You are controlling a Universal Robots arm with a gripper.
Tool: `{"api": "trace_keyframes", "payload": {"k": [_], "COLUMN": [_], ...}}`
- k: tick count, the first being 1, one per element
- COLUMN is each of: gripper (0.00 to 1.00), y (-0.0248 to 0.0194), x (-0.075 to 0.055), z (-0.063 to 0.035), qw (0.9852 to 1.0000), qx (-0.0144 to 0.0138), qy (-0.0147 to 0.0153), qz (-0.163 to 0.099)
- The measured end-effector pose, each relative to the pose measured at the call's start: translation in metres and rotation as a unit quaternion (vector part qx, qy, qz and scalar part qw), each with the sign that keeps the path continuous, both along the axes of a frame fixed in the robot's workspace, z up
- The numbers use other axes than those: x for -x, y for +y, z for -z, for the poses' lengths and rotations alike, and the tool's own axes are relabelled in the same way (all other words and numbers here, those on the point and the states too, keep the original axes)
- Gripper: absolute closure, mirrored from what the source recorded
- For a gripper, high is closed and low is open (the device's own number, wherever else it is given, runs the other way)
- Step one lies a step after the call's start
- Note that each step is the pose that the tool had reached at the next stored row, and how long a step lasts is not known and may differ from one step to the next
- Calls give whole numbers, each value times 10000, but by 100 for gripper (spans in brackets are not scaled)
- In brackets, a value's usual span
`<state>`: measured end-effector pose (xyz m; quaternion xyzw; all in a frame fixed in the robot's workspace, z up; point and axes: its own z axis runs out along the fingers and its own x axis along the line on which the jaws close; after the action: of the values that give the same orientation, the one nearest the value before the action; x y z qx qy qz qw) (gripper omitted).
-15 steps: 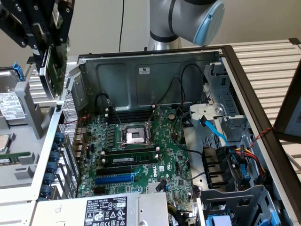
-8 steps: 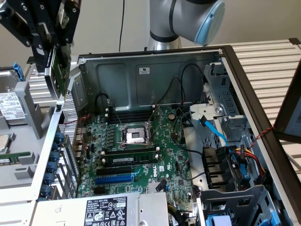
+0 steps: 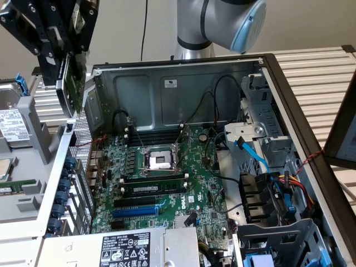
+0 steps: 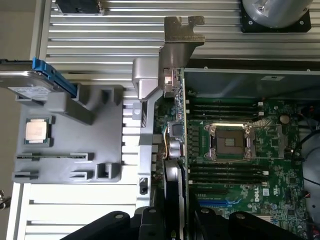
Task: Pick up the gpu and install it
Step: 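Pick up the gpu and move the gpu toward the slot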
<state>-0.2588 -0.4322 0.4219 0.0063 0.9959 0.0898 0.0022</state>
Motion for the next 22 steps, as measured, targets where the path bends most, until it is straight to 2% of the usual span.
{"api": "trace_keyframes", "payload": {"k": [9,22], "gripper": [73,73], "y": [-24,-89], "x": [-330,-895], "z": [-3,-4], "qw": [10000,9999], "qx": [0,0], "qy": [90,156], "qz": [0,0]}}
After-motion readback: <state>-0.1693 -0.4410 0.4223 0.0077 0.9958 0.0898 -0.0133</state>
